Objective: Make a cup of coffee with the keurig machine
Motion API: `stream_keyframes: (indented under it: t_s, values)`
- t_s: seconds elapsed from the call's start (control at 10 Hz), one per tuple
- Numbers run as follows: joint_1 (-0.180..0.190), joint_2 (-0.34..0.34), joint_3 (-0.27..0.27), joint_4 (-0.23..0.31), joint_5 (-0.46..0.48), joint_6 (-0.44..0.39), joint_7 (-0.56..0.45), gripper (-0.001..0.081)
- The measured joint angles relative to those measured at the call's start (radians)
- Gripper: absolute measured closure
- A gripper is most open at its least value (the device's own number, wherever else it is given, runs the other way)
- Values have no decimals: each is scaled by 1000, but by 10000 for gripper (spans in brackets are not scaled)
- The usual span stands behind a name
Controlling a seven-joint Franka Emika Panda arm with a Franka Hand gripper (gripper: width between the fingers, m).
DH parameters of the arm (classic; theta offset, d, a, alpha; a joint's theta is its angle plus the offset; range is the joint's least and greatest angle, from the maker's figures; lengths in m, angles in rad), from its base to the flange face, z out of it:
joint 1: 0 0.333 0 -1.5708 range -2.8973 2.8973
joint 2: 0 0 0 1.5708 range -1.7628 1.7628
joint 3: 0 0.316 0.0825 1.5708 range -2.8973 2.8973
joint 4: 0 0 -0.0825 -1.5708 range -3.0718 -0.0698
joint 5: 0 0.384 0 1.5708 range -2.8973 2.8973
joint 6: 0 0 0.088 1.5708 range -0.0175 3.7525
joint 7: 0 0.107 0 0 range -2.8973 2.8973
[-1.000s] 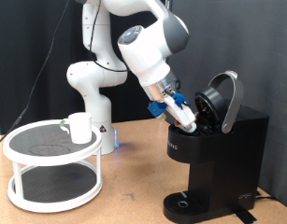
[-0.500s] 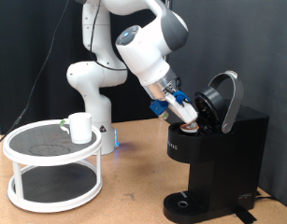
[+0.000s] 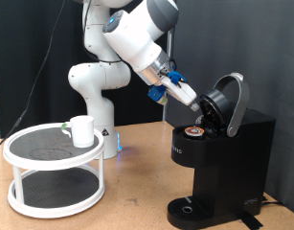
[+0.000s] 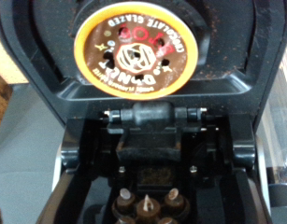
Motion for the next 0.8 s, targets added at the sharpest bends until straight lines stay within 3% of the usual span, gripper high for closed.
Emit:
stream_keyframes:
  t_s: [0.3, 0.8]
  values:
    - [0, -6, -5, 11, 57, -22, -2, 72]
    - [0, -69, -10, 69, 143, -70, 42, 72]
